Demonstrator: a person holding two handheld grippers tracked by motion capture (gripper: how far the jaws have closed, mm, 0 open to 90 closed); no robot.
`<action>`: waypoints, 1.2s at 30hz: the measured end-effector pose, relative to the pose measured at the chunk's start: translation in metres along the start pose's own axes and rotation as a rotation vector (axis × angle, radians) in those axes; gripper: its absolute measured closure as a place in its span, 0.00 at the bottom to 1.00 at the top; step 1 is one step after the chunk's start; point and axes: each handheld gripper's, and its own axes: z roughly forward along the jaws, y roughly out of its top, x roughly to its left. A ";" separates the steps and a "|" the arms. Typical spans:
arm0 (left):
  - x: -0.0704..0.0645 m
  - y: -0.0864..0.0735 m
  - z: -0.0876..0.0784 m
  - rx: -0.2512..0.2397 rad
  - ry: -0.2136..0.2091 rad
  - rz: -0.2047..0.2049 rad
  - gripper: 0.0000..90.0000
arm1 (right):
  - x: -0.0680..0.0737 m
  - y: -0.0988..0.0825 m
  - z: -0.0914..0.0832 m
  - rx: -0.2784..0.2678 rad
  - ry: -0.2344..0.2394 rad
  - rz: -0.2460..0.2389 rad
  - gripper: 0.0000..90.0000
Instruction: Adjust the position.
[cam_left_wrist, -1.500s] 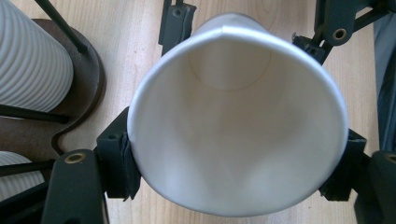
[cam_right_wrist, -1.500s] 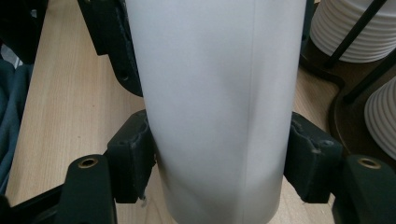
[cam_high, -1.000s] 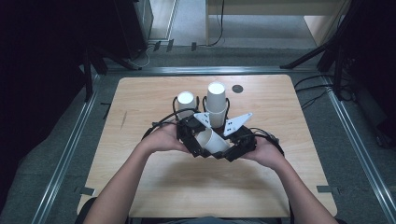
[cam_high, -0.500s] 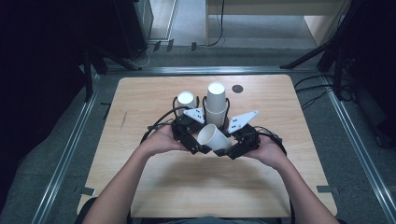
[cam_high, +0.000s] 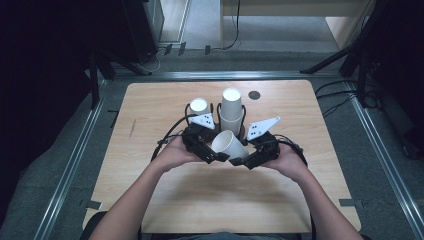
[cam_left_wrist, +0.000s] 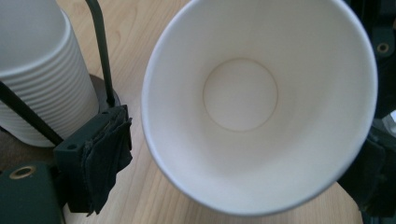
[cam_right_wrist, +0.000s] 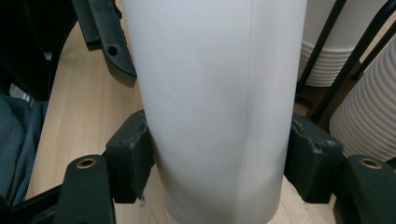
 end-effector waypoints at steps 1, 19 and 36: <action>0.000 0.000 0.000 -0.021 -0.003 -0.010 0.08 | 0.000 0.000 0.000 -0.005 0.002 0.002 0.36; -0.003 0.001 0.005 -0.055 -0.052 -0.021 0.26 | -0.001 0.000 0.004 -0.012 0.041 0.024 0.36; -0.003 0.002 0.003 0.012 -0.003 -0.021 0.28 | -0.001 -0.005 0.000 0.048 -0.020 0.054 0.23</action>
